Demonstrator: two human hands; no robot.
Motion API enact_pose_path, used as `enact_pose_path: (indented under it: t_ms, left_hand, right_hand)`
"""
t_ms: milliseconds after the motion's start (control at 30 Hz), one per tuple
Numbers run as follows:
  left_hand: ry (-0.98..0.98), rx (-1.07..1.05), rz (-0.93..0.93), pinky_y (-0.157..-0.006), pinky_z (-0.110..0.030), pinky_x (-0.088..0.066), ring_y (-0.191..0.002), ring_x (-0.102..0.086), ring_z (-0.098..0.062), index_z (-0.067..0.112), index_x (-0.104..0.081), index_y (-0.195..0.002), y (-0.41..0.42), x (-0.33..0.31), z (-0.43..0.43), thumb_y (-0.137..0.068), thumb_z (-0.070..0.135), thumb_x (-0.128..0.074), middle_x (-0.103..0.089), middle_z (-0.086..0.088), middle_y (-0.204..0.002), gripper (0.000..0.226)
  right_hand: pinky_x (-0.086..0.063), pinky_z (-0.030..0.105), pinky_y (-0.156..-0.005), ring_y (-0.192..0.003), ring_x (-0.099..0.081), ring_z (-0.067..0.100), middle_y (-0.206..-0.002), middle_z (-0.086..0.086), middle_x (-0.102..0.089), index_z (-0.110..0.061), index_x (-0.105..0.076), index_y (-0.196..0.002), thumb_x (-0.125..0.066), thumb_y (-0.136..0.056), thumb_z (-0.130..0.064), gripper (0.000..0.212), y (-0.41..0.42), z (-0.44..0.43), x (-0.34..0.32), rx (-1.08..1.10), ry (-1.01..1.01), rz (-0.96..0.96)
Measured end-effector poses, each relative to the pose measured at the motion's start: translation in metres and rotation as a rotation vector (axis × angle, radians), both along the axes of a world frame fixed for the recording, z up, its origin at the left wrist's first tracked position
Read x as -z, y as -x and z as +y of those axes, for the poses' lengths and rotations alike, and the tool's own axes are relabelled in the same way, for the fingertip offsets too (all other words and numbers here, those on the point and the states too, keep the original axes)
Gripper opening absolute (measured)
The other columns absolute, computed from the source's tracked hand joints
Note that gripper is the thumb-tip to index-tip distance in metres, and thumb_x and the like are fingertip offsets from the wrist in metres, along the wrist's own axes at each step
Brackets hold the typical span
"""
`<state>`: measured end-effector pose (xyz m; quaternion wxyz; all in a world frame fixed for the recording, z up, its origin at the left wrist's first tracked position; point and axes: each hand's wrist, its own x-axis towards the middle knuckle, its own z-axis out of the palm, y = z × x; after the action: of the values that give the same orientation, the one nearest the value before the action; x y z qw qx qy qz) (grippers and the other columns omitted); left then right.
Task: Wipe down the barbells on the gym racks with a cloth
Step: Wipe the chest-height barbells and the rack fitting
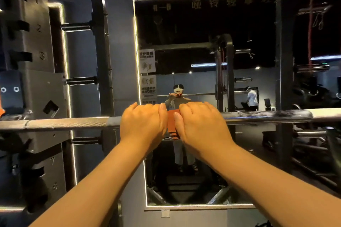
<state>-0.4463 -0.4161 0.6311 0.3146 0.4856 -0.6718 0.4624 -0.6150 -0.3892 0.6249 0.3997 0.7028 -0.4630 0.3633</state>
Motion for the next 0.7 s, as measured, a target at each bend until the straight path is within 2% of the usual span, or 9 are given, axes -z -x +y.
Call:
enact_pose_path:
  t_ms: [67,133,233,300,400,467,567,633,700]
  left_hand:
    - [0.062,0.023,0.010,-0.075,-0.047,-0.058,-0.057,-0.066,-0.029,0.011,-0.065,-0.079,0.000,0.001,-0.002,-0.097,0.024,-0.048,-0.066,-0.006,-0.065,0.028]
    - [0.108,0.059,0.024,-0.067,-0.045,-0.058,-0.052,-0.064,-0.030,0.008,-0.065,-0.074,0.000,0.001,-0.003,-0.096,0.017,-0.052,-0.065,-0.008,-0.061,0.027]
    - [0.132,0.102,-0.009,-0.064,-0.043,-0.057,-0.051,-0.064,-0.031,0.007,-0.065,-0.076,-0.003,0.002,-0.007,-0.096,0.020,-0.055,-0.065,-0.010,-0.062,0.026]
    - [0.142,0.110,-0.025,-0.061,-0.039,-0.053,-0.050,-0.060,-0.029,0.011,-0.062,-0.075,-0.006,0.003,-0.010,-0.100,0.030,-0.046,-0.064,-0.008,-0.063,0.035]
    - [0.169,0.122,-0.023,-0.056,-0.030,-0.040,-0.046,-0.039,-0.020,0.013,-0.054,-0.070,-0.006,0.005,-0.013,-0.097,0.036,-0.031,-0.054,-0.005,-0.056,0.042]
    - [0.185,0.143,-0.002,-0.057,-0.028,-0.035,-0.048,-0.034,-0.018,0.014,-0.052,-0.068,-0.007,0.005,-0.015,-0.098,0.033,-0.030,-0.043,-0.002,-0.055,0.042]
    - [0.197,0.155,0.013,-0.055,-0.029,-0.037,-0.045,-0.035,-0.020,0.013,-0.053,-0.067,-0.006,0.004,-0.014,-0.100,0.032,-0.031,-0.037,-0.001,-0.056,0.044]
    - [0.194,0.174,0.063,-0.053,-0.030,-0.039,-0.044,-0.037,-0.021,0.011,-0.054,-0.064,-0.002,0.003,-0.010,-0.100,0.031,-0.032,-0.037,-0.001,-0.054,0.046]
    - [0.159,0.175,0.108,-0.054,-0.032,-0.043,-0.044,-0.040,-0.021,0.013,-0.052,-0.062,0.001,0.002,-0.008,-0.101,0.031,-0.034,-0.040,-0.001,-0.053,0.047]
  right_hand:
    - [-0.054,0.042,-0.070,-0.081,-0.066,0.030,-0.083,0.002,-0.056,-0.014,-0.059,-0.103,-0.055,-0.102,-0.033,0.019,-0.008,0.005,-0.018,0.030,-0.153,0.137]
    - [-0.052,0.044,-0.075,-0.090,-0.065,0.031,-0.090,0.002,-0.054,-0.016,-0.054,-0.115,-0.049,-0.104,-0.033,0.021,-0.011,0.005,-0.028,0.051,-0.248,0.170]
    - [-0.054,0.043,-0.076,-0.087,-0.066,0.026,-0.095,0.001,-0.068,-0.018,-0.063,-0.110,-0.044,-0.106,-0.036,0.027,-0.009,-0.003,-0.013,-0.009,-0.117,0.074]
    - [-0.053,0.043,-0.083,-0.095,-0.064,0.024,-0.105,0.001,-0.069,-0.020,-0.063,-0.120,-0.032,-0.107,-0.044,0.042,0.000,-0.004,0.003,-0.080,-0.097,-0.021]
    - [-0.051,0.044,-0.094,-0.109,-0.062,0.025,-0.122,0.003,-0.065,-0.019,-0.052,-0.136,-0.031,-0.104,-0.050,0.050,0.026,-0.002,0.016,-0.086,-0.070,0.019]
    - [-0.052,0.045,-0.093,-0.107,-0.065,0.024,-0.118,0.001,-0.067,-0.019,-0.057,-0.130,-0.041,-0.103,-0.046,0.041,0.049,0.002,0.013,-0.059,-0.023,0.021]
    - [-0.054,0.048,-0.081,-0.087,-0.067,0.027,-0.097,0.001,-0.069,-0.016,-0.068,-0.105,-0.064,-0.098,-0.027,0.013,0.087,0.005,0.012,0.094,0.085,-0.045]
    - [-0.048,0.052,-0.091,-0.088,-0.063,0.028,-0.095,0.001,-0.067,-0.016,-0.067,-0.102,-0.060,-0.100,-0.025,0.012,0.098,0.013,0.013,0.247,0.016,-0.142]
    - [-0.043,0.056,-0.102,-0.089,-0.061,0.028,-0.091,0.001,-0.063,-0.017,-0.064,-0.097,-0.052,-0.099,-0.026,0.015,0.085,0.020,0.009,0.355,-0.085,-0.126]
